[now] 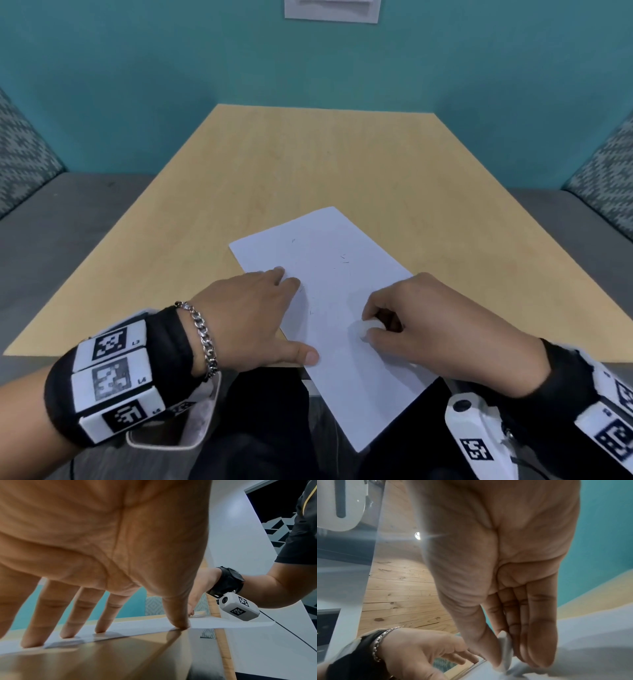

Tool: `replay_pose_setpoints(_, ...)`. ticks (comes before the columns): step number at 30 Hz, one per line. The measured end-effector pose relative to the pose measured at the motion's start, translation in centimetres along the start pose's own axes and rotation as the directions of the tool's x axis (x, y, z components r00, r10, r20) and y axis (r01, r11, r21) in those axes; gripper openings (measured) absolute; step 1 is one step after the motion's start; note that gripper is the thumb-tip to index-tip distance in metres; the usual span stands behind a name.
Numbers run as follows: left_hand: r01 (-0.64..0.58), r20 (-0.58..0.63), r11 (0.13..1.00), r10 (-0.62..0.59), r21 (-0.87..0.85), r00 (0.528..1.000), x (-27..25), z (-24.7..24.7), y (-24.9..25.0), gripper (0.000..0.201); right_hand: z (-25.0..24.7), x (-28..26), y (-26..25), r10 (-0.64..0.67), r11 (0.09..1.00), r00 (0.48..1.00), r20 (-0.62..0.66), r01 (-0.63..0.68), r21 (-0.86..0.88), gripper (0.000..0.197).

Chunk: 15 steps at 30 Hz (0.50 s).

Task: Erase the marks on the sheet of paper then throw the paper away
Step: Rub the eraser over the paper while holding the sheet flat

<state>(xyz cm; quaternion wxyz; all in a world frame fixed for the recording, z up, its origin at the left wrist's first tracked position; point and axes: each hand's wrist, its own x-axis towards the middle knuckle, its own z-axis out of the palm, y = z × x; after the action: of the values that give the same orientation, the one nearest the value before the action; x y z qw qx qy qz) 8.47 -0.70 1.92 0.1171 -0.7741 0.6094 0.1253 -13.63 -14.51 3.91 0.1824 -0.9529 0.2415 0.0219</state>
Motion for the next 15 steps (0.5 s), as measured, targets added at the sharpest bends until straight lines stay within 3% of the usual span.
replay_pose_setpoints(4, -0.007, 0.036, 0.999, 0.006, 0.032, 0.999, 0.3, -0.1, 0.4, 0.113, 0.6, 1.7, -1.8, -0.115, 0.987, 0.993, 0.014, 0.116, -0.108, 0.019)
replay_pose_setpoints(12, -0.032, 0.066, 0.999, 0.031, 0.019, 0.997, 1.2, -0.5, -0.1, 0.106, 0.8, 3.3, -2.0, -0.109, 0.977, 0.994, 0.02, 0.111, -0.183, 0.014)
replay_pose_setpoints(15, -0.027, 0.074, 0.999, 0.024, 0.043, 0.997, 1.3, -0.5, 0.2, 0.107, 1.6, 3.0, -3.1, -0.155, 0.972, 0.985, 0.075, 0.166, -0.168, 0.016)
